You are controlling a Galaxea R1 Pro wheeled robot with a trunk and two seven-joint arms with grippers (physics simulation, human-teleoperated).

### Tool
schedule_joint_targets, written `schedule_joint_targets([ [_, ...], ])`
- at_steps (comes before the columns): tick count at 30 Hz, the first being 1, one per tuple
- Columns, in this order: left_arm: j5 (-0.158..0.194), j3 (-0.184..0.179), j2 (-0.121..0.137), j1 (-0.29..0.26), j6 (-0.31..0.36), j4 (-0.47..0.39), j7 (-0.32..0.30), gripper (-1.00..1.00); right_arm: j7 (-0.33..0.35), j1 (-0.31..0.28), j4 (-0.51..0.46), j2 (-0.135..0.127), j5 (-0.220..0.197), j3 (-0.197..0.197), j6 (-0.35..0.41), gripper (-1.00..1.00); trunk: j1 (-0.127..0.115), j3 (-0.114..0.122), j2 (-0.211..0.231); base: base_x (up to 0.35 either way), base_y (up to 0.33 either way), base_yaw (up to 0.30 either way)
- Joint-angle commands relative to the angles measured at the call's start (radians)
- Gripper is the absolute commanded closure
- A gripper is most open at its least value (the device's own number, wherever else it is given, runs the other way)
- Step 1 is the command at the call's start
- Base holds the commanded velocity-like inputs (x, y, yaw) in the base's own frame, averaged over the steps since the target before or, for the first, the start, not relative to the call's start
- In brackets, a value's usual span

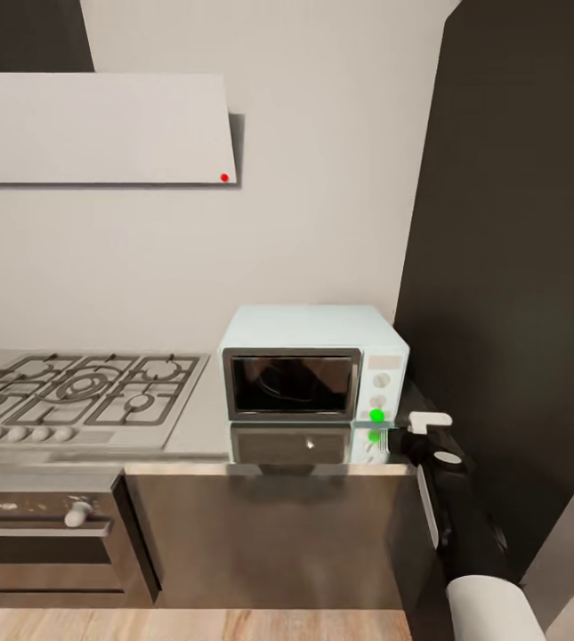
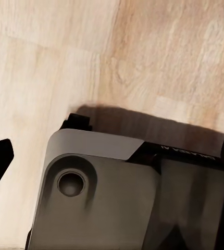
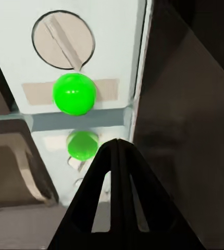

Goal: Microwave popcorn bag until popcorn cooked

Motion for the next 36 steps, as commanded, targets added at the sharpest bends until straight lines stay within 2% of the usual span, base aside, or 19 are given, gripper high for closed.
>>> schedule_joint_targets([
  [1, 0.010, -0.009, 0.000, -0.001, 0.002, 0.000, -0.001, -1.00, 0.011, -0.001, -0.038, 0.001, 0.008, -0.004, 0.029, 1.00, -0.001, -0.001, -0.001, -0.317, 0.000, 0.000],
  [5, 0.010, -0.009, 0.000, -0.001, 0.002, 0.000, -0.001, -1.00, 0.017, 0.002, -0.142, 0.002, 0.002, -0.003, 0.171, 1.00, -0.001, -0.001, -0.001, -0.296, 0.000, 0.000],
  [8, 0.010, -0.009, 0.000, -0.001, 0.002, 0.000, -0.001, -1.00, 0.017, 0.015, -0.218, 0.031, 0.008, -0.002, 0.285, 1.00, -0.001, -0.001, -0.001, -0.248, 0.000, 0.000],
  [10, 0.010, -0.008, 0.000, -0.001, 0.002, 0.000, -0.001, -1.00, 0.018, 0.052, -0.262, 0.041, 0.009, -0.001, 0.348, 1.00, -0.001, -0.001, -0.001, -0.219, 0.000, 0.000],
  [12, 0.010, -0.009, 0.000, -0.001, 0.002, 0.000, -0.001, -1.00, 0.018, 0.088, -0.272, 0.042, 0.009, -0.001, 0.363, 1.00, -0.001, -0.001, -0.001, -0.156, 0.000, 0.000],
  [15, 0.010, -0.008, 0.000, -0.001, 0.002, 0.000, -0.001, -1.00, 0.018, 0.204, -0.265, 0.037, 0.007, -0.003, 0.367, 1.00, -0.001, -0.001, -0.001, -0.038, 0.000, 0.000],
  [18, 0.010, -0.008, 0.001, -0.001, 0.003, 0.000, -0.001, -1.00, 0.016, 0.240, -0.176, 0.032, 0.007, -0.005, 0.349, 1.00, -0.001, -0.001, -0.001, -0.004, 0.000, 0.000],
  [19, 0.010, -0.008, 0.000, -0.001, 0.003, 0.000, -0.001, -1.00, 0.014, 0.243, -0.076, 0.030, 0.008, -0.006, 0.314, 1.00, -0.001, -0.001, -0.001, 0.000, 0.000, 0.000],
  [20, 0.010, -0.008, 0.001, -0.001, 0.002, 0.000, -0.001, -1.00, 0.010, 0.244, 0.069, 0.025, 0.007, -0.007, 0.240, 1.00, -0.001, -0.001, -0.001, 0.000, 0.000, 0.000],
  [21, 0.010, -0.008, 0.000, -0.001, 0.003, 0.000, -0.001, -1.00, 0.007, 0.244, 0.199, 0.005, 0.006, -0.008, 0.156, 1.00, -0.001, -0.001, -0.001, 0.000, 0.000, 0.000],
  [22, 0.011, -0.008, 0.000, -0.001, 0.003, 0.000, -0.001, -1.00, 0.005, 0.244, 0.382, -0.043, 0.004, -0.009, 0.022, 1.00, -0.001, -0.001, -0.001, 0.000, 0.000, 0.000],
  [23, 0.010, -0.008, 0.001, -0.001, 0.002, 0.000, -0.001, -1.00, 0.003, 0.244, 0.615, -0.101, 0.003, -0.009, -0.137, 1.00, -0.001, -0.001, -0.001, 0.000, 0.000, 0.000],
  [24, 0.010, -0.008, 0.001, -0.001, 0.002, 0.000, -0.001, -1.00, 0.003, 0.244, 0.747, -0.122, 0.001, -0.010, -0.220, 1.00, -0.001, -0.001, -0.001, 0.000, 0.000, 0.000],
  [26, 0.010, -0.008, 0.001, -0.001, 0.003, 0.000, -0.001, -1.00, 0.002, 0.244, 1.074, -0.170, -0.002, -0.010, -0.446, 1.00, -0.001, -0.001, -0.001, 0.000, 0.000, 0.000],
  [27, 0.010, -0.008, 0.001, -0.001, 0.003, 0.000, -0.001, -1.00, -0.001, 0.250, 1.137, -0.176, -0.004, -0.010, -0.509, 1.00, -0.001, -0.001, -0.001, 0.000, 0.000, 0.000],
  [28, 0.010, -0.008, 0.001, -0.001, 0.004, 0.000, -0.001, -1.00, -0.015, 0.302, 1.173, -0.181, -0.011, -0.012, -0.558, 1.00, -0.001, -0.001, -0.001, 0.000, 0.000, 0.000],
  [29, 0.010, -0.008, 0.001, -0.001, 0.004, 0.000, -0.001, -1.00, -0.027, 0.378, 1.188, -0.179, -0.028, -0.014, -0.584, 1.00, -0.001, -0.001, -0.001, 0.000, 0.000, 0.000],
  [31, 0.010, -0.008, 0.003, -0.001, 0.004, 0.001, -0.001, -1.00, -0.035, 0.441, 1.196, -0.175, -0.045, -0.015, -0.615, 1.00, -0.001, -0.001, -0.001, 0.000, 0.000, 0.000],
  [36, 0.009, -0.008, 0.012, -0.001, 0.004, 0.000, -0.001, -1.00, -0.038, 0.456, 1.198, -0.173, -0.050, -0.016, -0.634, 1.00, -0.001, -0.001, -0.001, 0.000, 0.000, 0.000],
])
